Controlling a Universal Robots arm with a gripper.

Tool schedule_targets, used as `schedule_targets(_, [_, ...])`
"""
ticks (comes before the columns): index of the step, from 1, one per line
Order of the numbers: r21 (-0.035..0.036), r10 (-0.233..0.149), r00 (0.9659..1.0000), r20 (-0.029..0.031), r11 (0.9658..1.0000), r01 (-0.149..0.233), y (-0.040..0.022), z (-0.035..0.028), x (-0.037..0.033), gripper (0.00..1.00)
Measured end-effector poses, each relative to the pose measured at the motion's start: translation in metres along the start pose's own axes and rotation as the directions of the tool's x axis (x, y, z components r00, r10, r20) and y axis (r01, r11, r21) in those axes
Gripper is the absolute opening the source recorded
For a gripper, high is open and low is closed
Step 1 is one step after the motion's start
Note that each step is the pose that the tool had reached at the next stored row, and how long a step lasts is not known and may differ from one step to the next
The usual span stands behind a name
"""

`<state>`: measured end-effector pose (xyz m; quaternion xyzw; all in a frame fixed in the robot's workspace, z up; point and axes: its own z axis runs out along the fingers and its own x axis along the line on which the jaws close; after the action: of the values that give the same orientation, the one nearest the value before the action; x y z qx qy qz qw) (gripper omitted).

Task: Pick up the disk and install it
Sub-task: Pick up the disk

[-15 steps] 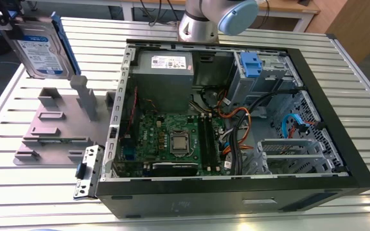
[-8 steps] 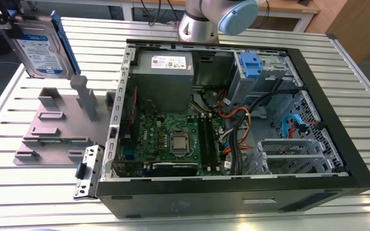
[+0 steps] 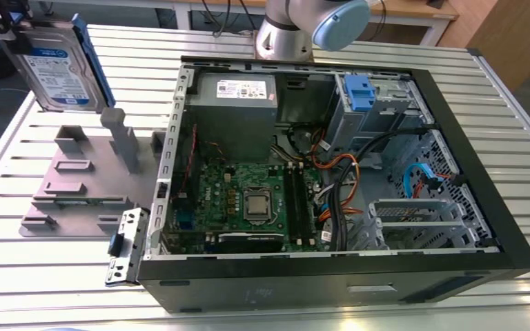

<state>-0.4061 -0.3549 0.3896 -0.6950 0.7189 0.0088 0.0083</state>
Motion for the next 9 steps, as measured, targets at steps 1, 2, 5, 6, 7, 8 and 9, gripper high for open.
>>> schedule_targets(1, [0.0000, 0.000, 1.0000, 0.0000, 1.0000, 0.000, 0.0000, -0.0002, 0.0000, 0.36])
schedule_targets(2, [0.0001, 0.000, 1.0000, 0.0001, 1.0000, 0.000, 0.0000, -0.0004, 0.0000, 0.36])
schedule_targets(5, [0.0000, 0.000, 1.0000, 0.0000, 1.0000, 0.000, 0.0000, -0.0012, 0.0000, 0.36])
schedule_targets(6, [0.0001, 0.000, 1.0000, 0.0001, 1.0000, 0.000, 0.0000, -0.0014, 0.0000, 0.36])
schedule_targets(7, [0.0001, 0.000, 1.0000, 0.0001, 1.0000, 0.000, 0.0000, -0.0016, 0.0000, 0.36])
schedule_targets(8, [0.0000, 0.000, 1.0000, 0.0001, 1.0000, 0.000, 0.0000, -0.0018, 0.0000, 0.36])
schedule_targets(9, [0.0001, 0.000, 1.0000, 0.0001, 1.0000, 0.000, 0.0000, -0.0021, -0.0001, 0.36])
